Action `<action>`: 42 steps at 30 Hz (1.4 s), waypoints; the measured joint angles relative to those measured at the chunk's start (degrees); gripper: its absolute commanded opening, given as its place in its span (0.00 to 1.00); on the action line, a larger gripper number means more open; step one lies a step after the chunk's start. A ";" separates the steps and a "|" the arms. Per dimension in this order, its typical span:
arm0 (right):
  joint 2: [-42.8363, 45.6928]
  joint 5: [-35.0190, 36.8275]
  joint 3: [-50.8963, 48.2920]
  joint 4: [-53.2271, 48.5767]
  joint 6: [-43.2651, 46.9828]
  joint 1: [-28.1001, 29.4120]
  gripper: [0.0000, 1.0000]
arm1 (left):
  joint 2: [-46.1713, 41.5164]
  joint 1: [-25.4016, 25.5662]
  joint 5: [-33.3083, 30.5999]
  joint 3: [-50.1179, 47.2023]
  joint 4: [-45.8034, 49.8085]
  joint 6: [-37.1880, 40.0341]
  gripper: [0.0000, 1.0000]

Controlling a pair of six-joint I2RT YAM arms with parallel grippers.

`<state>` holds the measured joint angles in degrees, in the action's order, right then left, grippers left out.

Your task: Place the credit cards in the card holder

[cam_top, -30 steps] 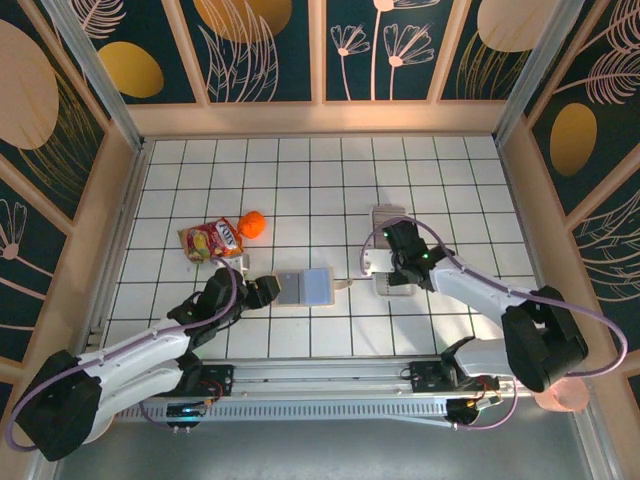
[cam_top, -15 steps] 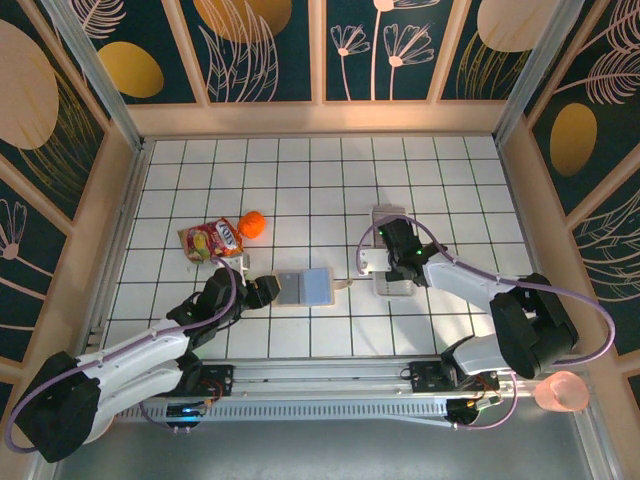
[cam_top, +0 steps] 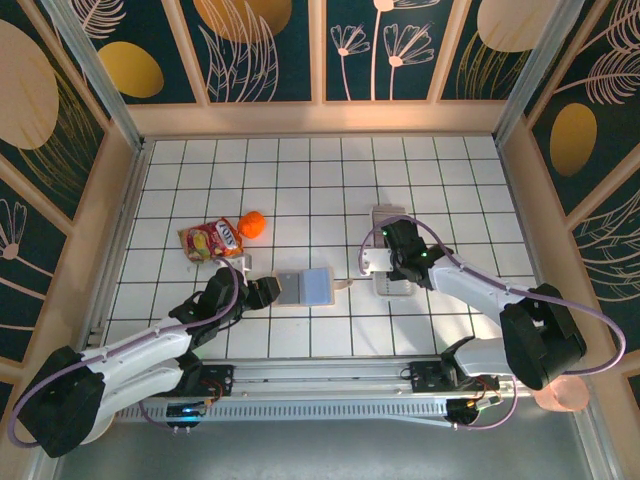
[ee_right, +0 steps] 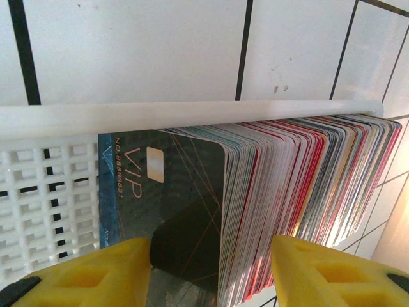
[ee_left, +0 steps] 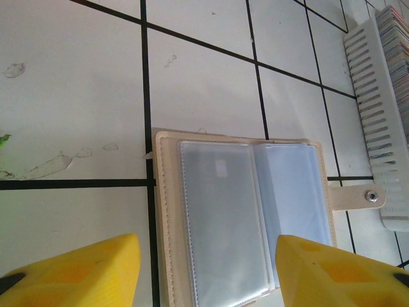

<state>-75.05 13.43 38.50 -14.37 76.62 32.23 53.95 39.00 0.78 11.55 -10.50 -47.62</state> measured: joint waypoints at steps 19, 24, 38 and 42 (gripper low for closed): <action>0.35 -0.90 0.00 -2.19 -0.46 0.02 0.28 | -0.02 0.00 0.44 -0.57 -1.33 -0.44 0.55; 0.76 -0.85 0.00 -2.21 -0.46 0.02 0.28 | -0.02 0.00 0.46 -0.57 -1.33 -0.50 0.54; 1.84 -0.87 0.00 -2.89 -0.63 0.02 0.20 | -0.83 0.00 0.46 -0.63 -1.36 -0.61 0.53; 2.40 -0.92 0.00 -3.28 -0.68 0.02 0.18 | -1.16 0.00 0.46 -0.63 -1.33 -0.63 0.52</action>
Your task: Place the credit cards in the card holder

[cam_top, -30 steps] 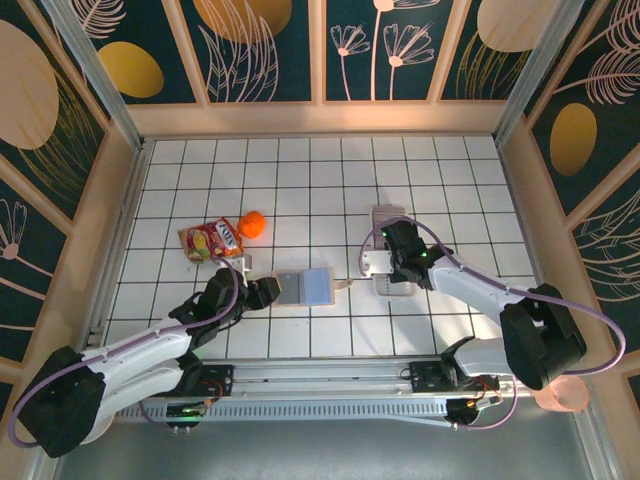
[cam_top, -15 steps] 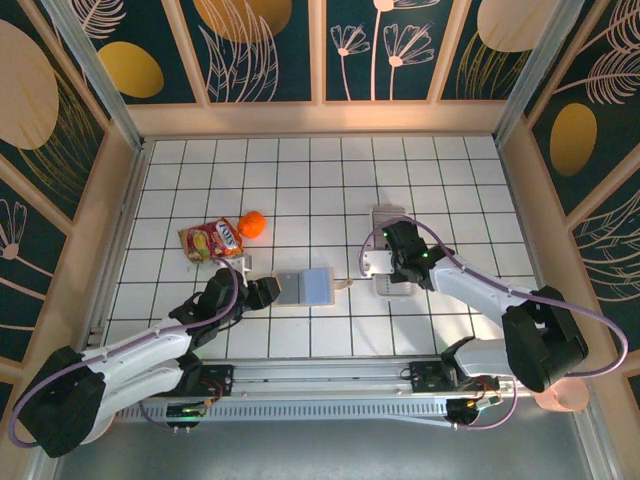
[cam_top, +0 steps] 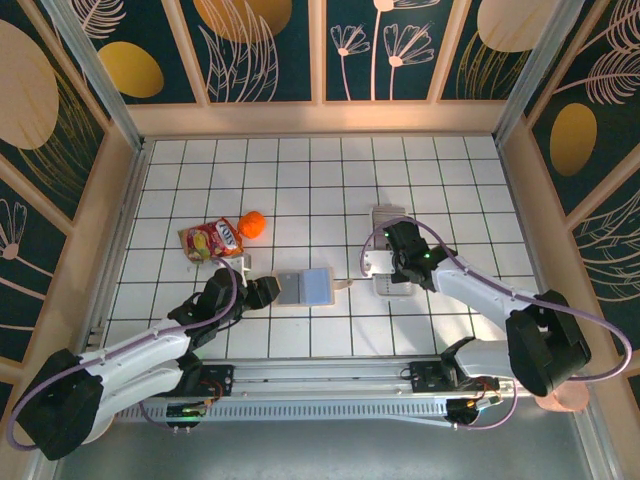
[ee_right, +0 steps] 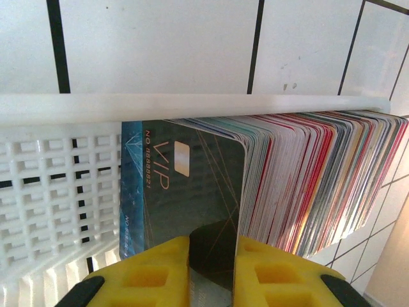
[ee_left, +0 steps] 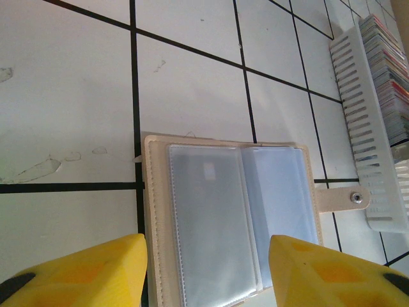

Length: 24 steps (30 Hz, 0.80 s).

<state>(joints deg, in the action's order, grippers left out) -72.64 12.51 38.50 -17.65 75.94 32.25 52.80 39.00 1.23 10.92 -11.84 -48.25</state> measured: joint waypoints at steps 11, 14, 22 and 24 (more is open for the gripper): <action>2.64 -0.70 0.00 -2.78 -0.33 0.00 0.11 | -0.07 0.00 0.24 0.00 0.02 0.00 0.51; 3.52 -1.68 0.00 -4.42 -1.33 0.00 0.04 | -0.37 0.00 0.50 0.00 0.04 0.00 0.51; 7.17 -4.44 0.33 -7.98 -3.52 0.09 0.00 | -3.06 0.00 0.87 0.00 0.98 0.00 0.49; 8.17 -4.98 0.61 -8.55 -4.24 0.26 0.00 | -3.96 0.00 0.85 0.00 1.68 -0.04 0.48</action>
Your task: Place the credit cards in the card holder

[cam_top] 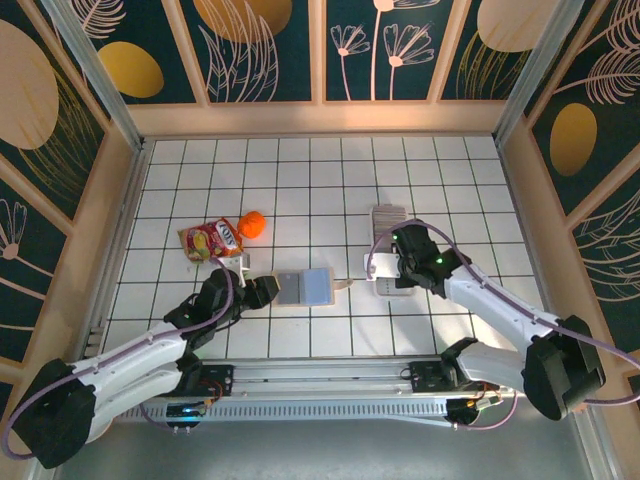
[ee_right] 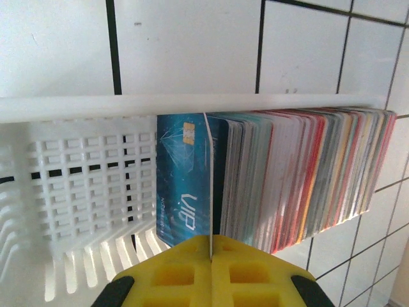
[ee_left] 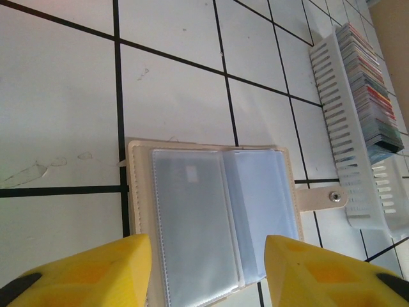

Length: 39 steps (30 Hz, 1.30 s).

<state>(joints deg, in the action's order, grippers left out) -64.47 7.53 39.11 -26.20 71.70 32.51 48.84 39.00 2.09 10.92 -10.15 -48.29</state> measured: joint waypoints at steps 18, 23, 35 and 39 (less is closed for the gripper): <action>7.85 -5.88 5.77 -4.70 -18.36 2.91 0.00 | -2.82 0.00 0.44 -0.04 1.92 -0.90 0.44; 7.89 -5.35 8.50 -2.64 -35.17 3.13 0.00 | -2.43 0.00 0.44 -0.02 1.92 -1.05 0.44; 4.85 -14.32 9.62 5.55 -87.80 7.32 0.00 | -0.22 0.00 1.07 0.68 2.71 -1.01 0.41; 2.43 -15.15 4.48 12.92 -99.80 15.50 0.00 | 0.39 0.00 0.81 1.55 3.80 -0.76 0.38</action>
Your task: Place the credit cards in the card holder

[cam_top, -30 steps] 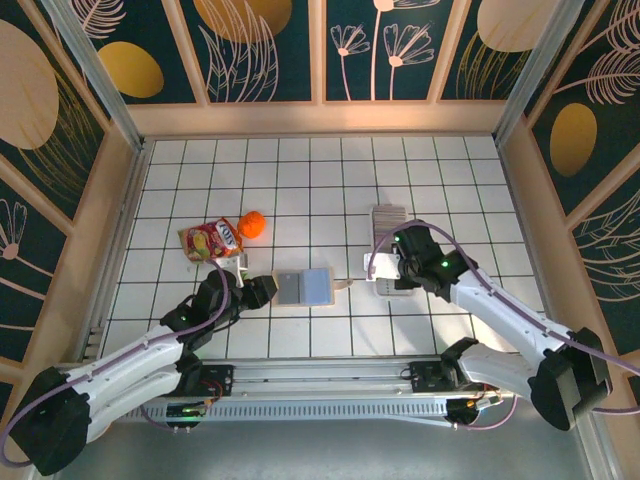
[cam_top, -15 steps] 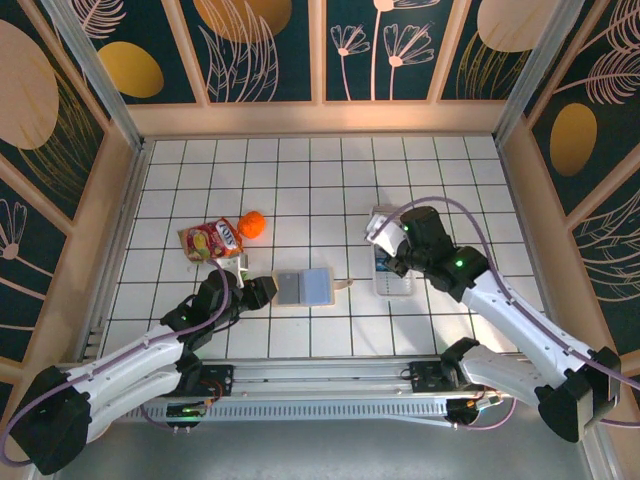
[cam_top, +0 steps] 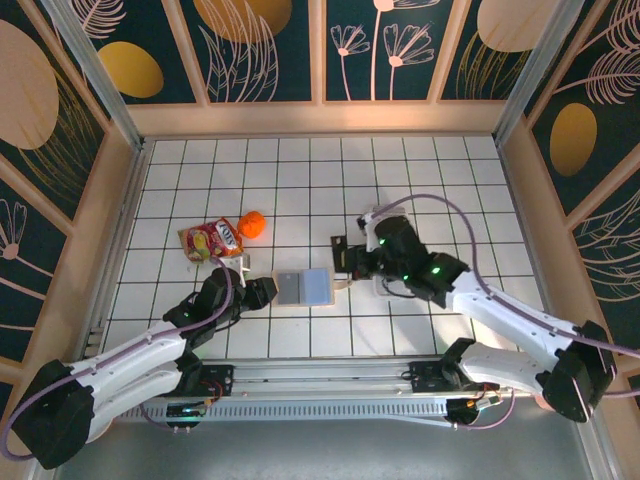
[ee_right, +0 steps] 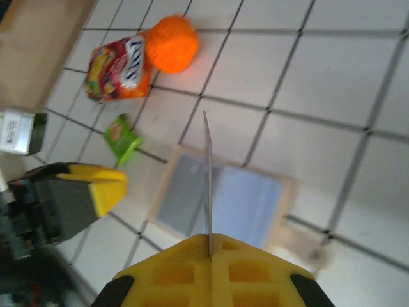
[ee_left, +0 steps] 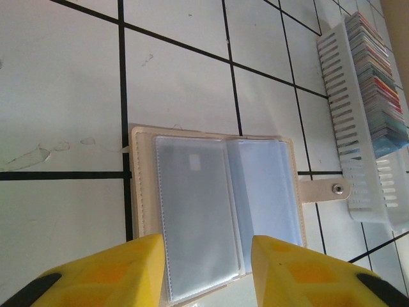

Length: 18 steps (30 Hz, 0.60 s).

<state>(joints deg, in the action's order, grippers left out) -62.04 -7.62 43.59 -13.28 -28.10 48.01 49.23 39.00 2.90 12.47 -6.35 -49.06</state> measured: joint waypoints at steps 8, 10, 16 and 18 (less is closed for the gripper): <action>-12.52 2.29 -3.30 14.08 -11.82 8.22 0.00 | 4.33 0.00 -0.20 1.51 1.03 0.85 0.30; -15.74 3.02 -3.32 16.17 -13.07 8.41 0.00 | 5.70 0.00 -0.20 1.81 1.03 1.01 0.28; -22.69 3.69 -3.65 21.14 -15.98 8.39 0.00 | 7.96 0.00 -0.44 2.54 1.05 1.31 0.27; -24.52 3.63 -3.65 22.62 -16.87 8.39 0.00 | 8.04 0.00 -0.66 2.54 1.05 1.49 0.26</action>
<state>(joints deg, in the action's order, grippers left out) -86.56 -3.99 39.94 9.34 -44.97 56.40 57.28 39.00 2.24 15.00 -5.30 -47.57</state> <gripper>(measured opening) 0.038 0.269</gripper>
